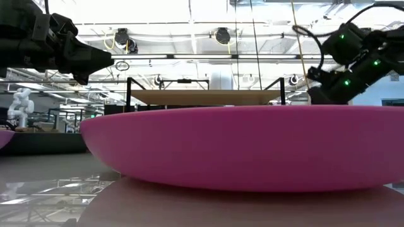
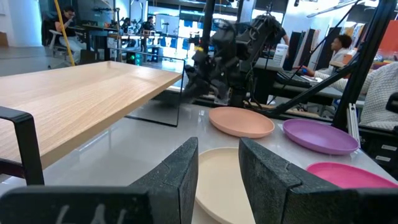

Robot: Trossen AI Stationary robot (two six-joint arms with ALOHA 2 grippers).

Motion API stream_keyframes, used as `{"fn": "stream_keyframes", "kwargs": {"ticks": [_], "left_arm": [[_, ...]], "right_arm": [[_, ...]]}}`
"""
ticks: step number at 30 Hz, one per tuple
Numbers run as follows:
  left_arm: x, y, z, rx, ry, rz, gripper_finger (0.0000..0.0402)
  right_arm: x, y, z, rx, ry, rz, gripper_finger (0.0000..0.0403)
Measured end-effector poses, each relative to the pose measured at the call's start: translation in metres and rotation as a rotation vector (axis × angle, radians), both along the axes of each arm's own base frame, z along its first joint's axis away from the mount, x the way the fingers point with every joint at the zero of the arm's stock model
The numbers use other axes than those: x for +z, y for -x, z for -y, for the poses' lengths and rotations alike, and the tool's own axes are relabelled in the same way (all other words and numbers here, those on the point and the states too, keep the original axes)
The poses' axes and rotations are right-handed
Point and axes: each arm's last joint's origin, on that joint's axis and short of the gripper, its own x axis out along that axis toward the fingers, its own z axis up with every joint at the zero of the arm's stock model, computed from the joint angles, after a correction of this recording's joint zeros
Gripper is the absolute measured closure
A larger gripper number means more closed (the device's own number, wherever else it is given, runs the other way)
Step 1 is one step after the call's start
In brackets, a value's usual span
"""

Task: Place and stack plates onto a shelf
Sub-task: Put the right black plate on the shelf

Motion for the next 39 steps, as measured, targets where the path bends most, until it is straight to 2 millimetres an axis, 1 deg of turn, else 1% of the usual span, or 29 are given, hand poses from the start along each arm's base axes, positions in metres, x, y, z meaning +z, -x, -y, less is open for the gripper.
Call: {"fn": "stream_keyframes", "kwargs": {"ticks": [3,8,14,20,23,25,28,30,34,39], "left_arm": [[0.0,0.0,0.0,0.0,0.0,0.0,0.0282],[0.0,0.0,0.0,0.0,0.0,0.0,0.0282],[0.0,0.0,0.0,0.0,0.0,0.0,0.0282],[0.0,0.0,0.0,0.0,0.0,0.0,0.0282],[0.0,0.0,0.0,0.0,0.0,0.0,0.0282],[0.0,0.0,0.0,0.0,0.0,0.0,0.0282],[0.0,0.0,0.0,0.0,0.0,0.0,0.0282],[0.0,0.0,0.0,0.0,0.0,0.0,0.0282],[0.0,0.0,0.0,0.0,0.0,0.0,0.0282],[0.0,0.0,0.0,0.0,0.0,0.0,0.0282]], "right_arm": [[0.015,-0.001,0.002,-0.048,0.064,0.042,0.0402],[0.047,-0.004,0.005,-0.06,0.141,0.129,0.0402],[0.095,-0.013,0.009,-0.036,0.235,0.211,0.0403],[0.142,-0.028,0.01,0.032,0.296,0.27,0.0403],[0.157,-0.041,0.009,0.074,0.312,0.27,0.0403],[0.163,-0.051,0.008,0.146,0.314,0.275,0.0403],[0.168,-0.069,0.003,0.296,0.308,0.328,0.0403],[0.17,-0.08,0.0,0.363,0.321,0.358,0.0403],[0.167,-0.099,0.0,0.406,0.36,0.338,0.0403],[0.158,-0.12,0.005,0.447,0.337,0.283,0.0403]]}}
